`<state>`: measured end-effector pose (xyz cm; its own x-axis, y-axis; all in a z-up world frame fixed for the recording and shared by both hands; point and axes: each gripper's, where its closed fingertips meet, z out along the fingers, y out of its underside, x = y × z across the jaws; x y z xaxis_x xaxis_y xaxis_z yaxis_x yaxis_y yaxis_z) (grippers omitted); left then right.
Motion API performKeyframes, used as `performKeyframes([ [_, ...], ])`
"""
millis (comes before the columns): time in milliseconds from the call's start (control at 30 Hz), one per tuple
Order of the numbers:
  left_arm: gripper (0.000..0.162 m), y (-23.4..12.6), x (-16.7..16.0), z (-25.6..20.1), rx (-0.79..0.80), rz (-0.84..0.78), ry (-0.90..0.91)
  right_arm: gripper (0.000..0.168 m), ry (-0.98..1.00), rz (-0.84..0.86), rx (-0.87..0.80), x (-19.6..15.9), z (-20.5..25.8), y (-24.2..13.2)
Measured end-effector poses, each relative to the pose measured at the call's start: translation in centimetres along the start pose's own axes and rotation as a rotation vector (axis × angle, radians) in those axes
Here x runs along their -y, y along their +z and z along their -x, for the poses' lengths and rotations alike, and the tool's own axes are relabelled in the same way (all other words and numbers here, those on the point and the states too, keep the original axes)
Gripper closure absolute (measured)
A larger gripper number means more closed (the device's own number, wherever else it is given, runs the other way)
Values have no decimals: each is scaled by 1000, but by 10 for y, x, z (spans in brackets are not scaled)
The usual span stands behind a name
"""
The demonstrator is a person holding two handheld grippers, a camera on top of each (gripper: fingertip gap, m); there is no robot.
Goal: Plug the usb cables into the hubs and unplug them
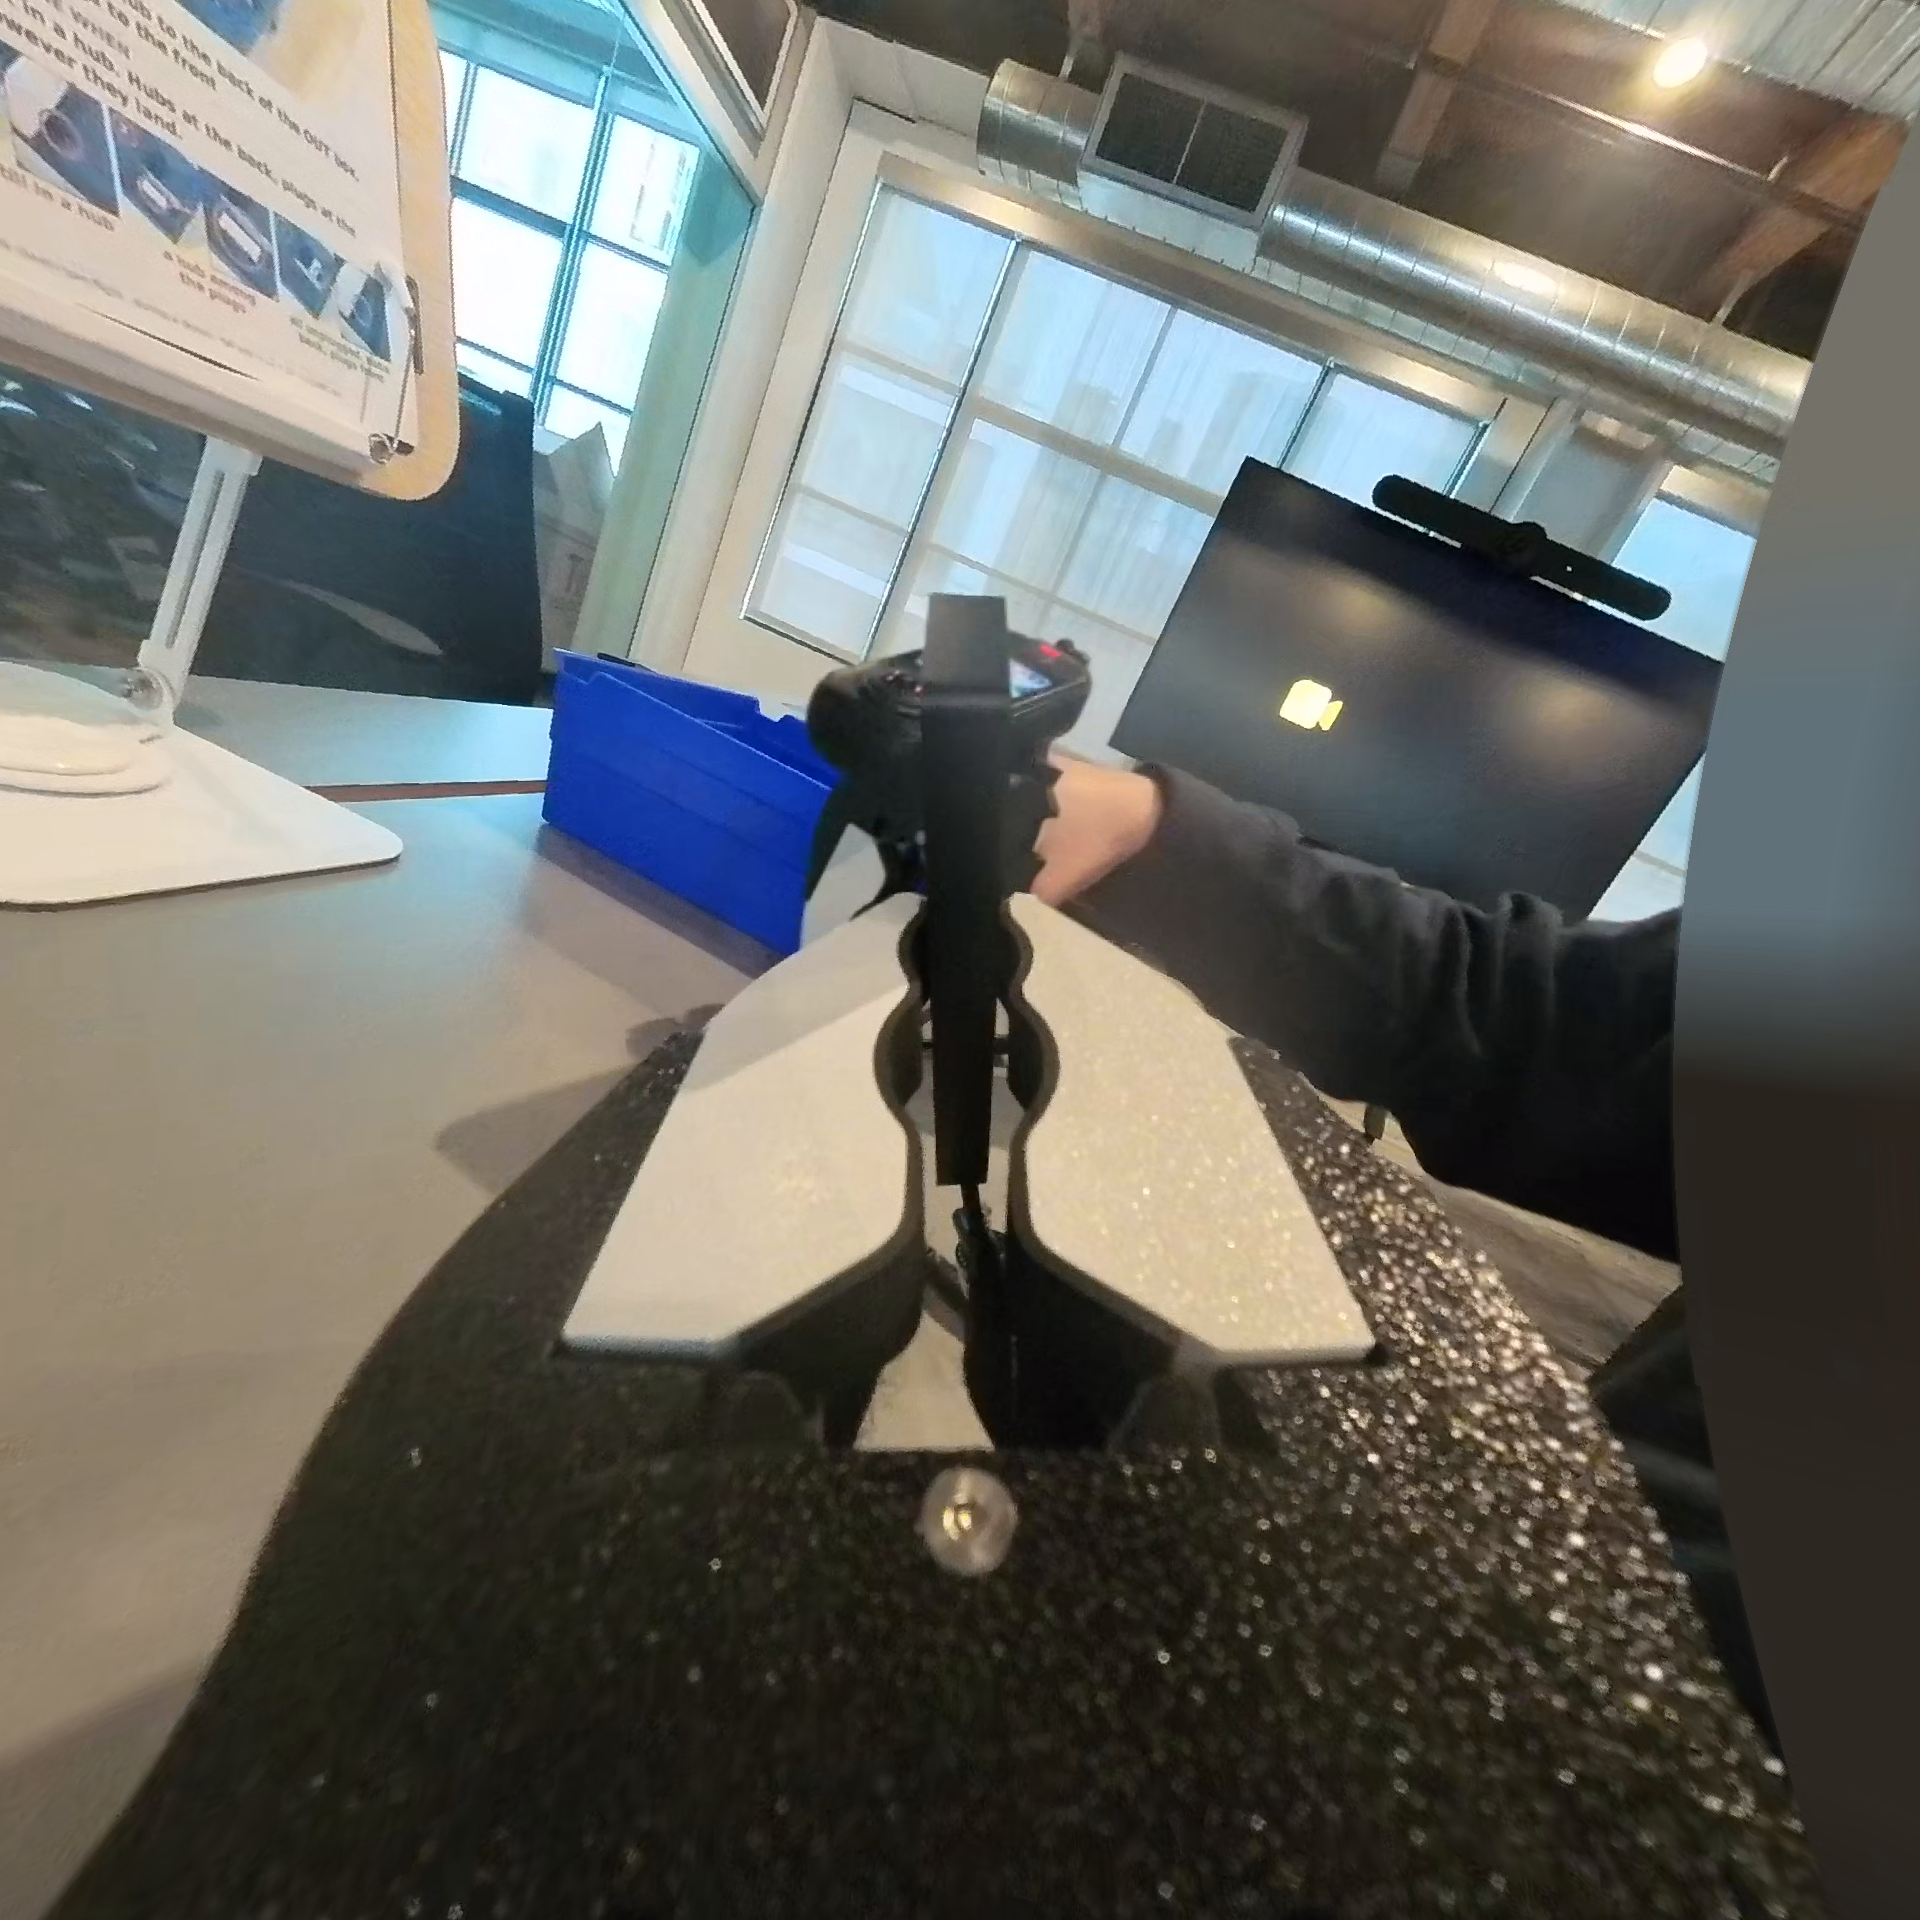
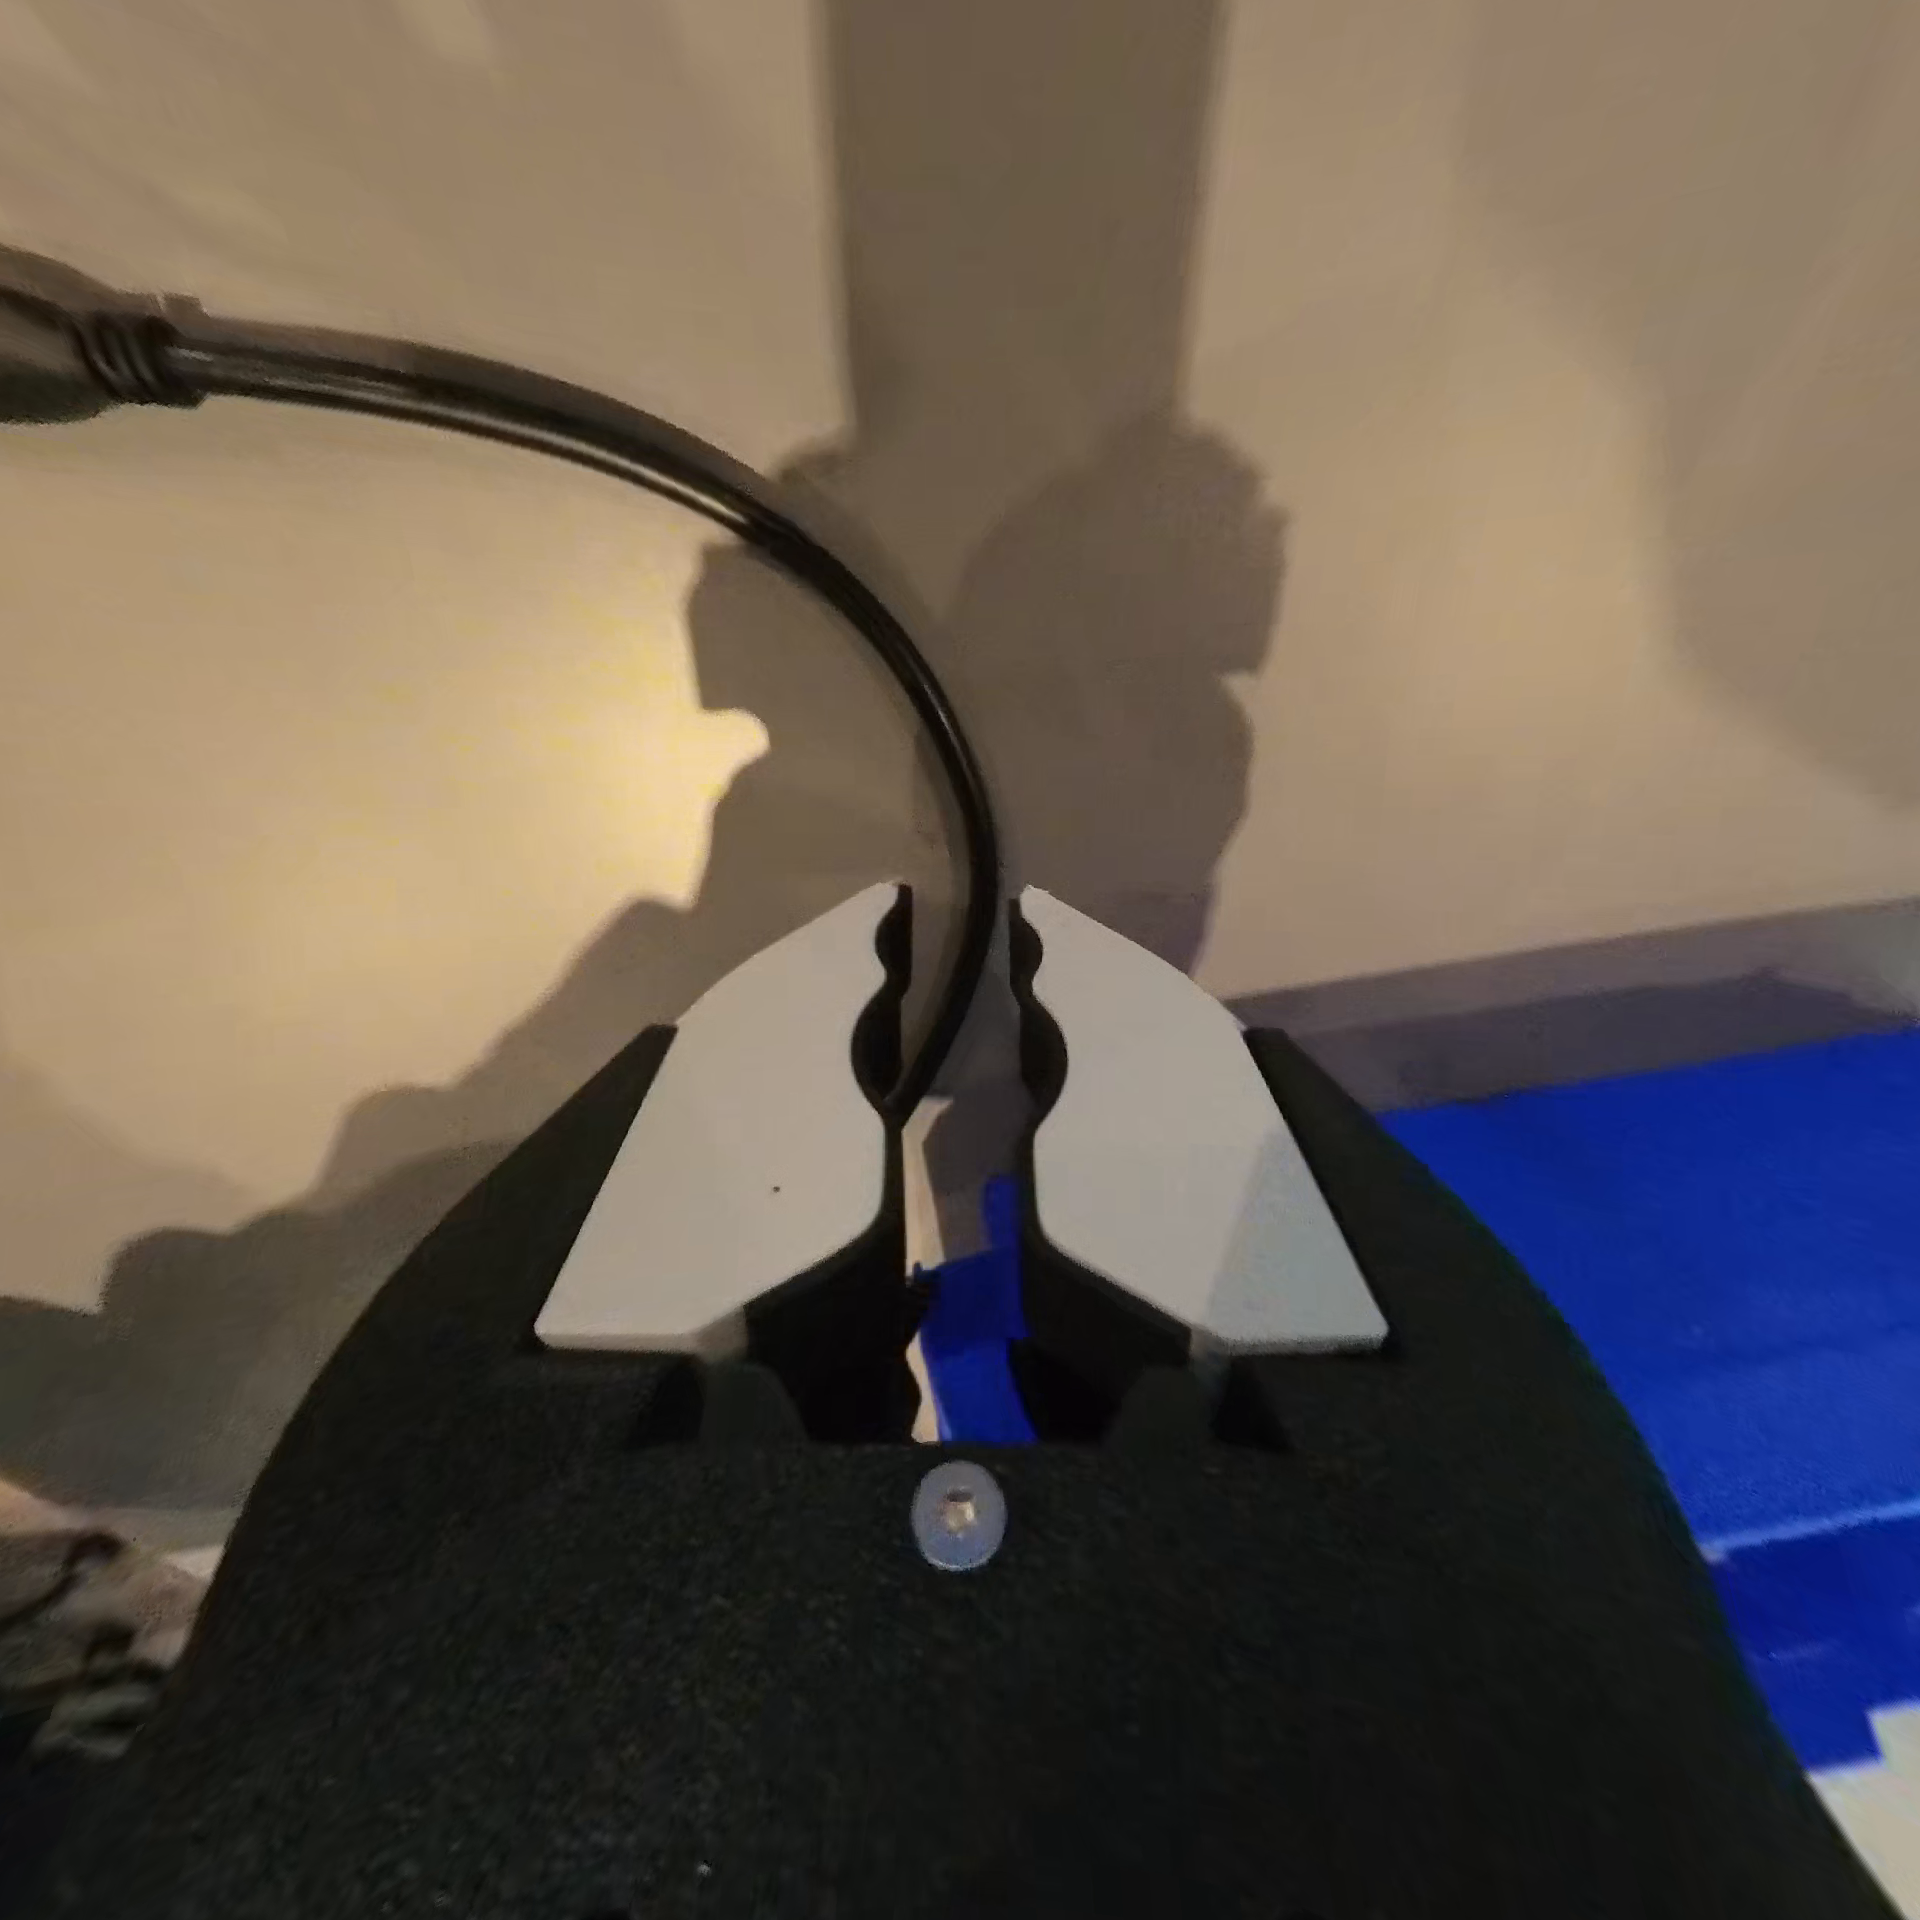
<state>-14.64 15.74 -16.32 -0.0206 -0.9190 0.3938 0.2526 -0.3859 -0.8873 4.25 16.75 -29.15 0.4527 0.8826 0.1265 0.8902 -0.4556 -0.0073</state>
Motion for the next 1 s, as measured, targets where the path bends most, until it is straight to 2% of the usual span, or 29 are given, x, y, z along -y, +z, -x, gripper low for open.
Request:
performKeyframes([
  [233,151,0,1,-1,-2,1,4,148,-29,89,100,4,-1,12],
  [400,151,-1,2,-1,-4,-5,3,154,-24,94,143,8,0,16],
  [433,151,-1,2,-1,-4,-5,3,162,-28,92,148,8,0,16],
  [600,151,-2,3,0,0,-5,6,163,-46,35,124,12,4,11],
  [800,151,-5,8,0,3,-28,9,163,-23,-217,43,21,10,-49],
  [1000,151,-5,8,0,0,-32,1,163,13,-470,-96,7,6,-141],
])
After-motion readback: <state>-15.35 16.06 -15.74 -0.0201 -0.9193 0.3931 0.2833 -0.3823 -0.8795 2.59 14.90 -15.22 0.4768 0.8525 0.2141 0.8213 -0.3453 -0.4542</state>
